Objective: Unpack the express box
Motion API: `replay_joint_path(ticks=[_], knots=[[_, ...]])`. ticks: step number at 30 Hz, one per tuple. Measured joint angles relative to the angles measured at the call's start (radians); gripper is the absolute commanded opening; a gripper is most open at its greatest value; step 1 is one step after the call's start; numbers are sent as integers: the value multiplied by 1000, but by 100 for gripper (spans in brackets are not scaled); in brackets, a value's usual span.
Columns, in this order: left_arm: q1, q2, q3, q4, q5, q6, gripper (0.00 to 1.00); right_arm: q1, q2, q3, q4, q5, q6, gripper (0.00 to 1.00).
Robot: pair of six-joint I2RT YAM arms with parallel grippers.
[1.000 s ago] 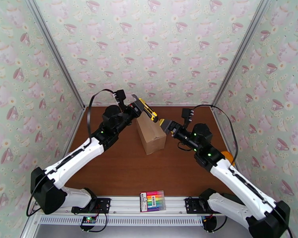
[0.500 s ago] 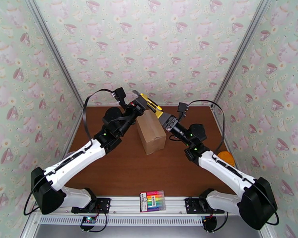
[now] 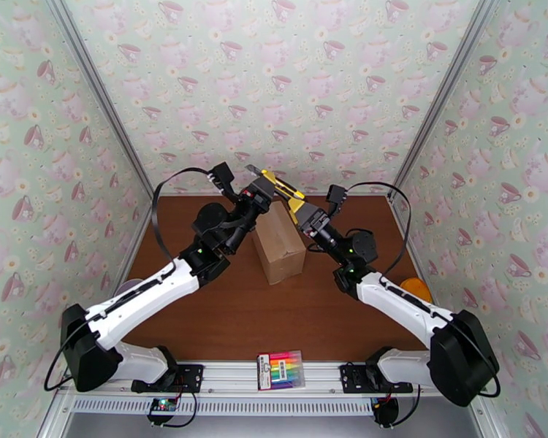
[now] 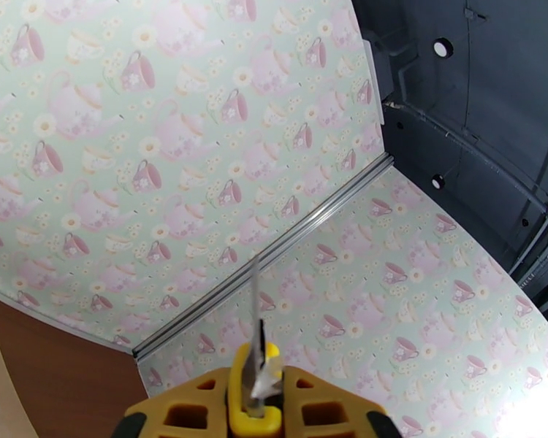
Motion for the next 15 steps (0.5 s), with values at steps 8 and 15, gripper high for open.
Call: replay_joint_path(ticks=[8, 15], knots=[[-16, 16, -13, 24, -21, -1, 0, 0, 57, 51, 76, 3, 33, 66], [-17, 16, -26, 44, -41, -1, 0, 0, 97, 74, 120, 3, 59, 53]])
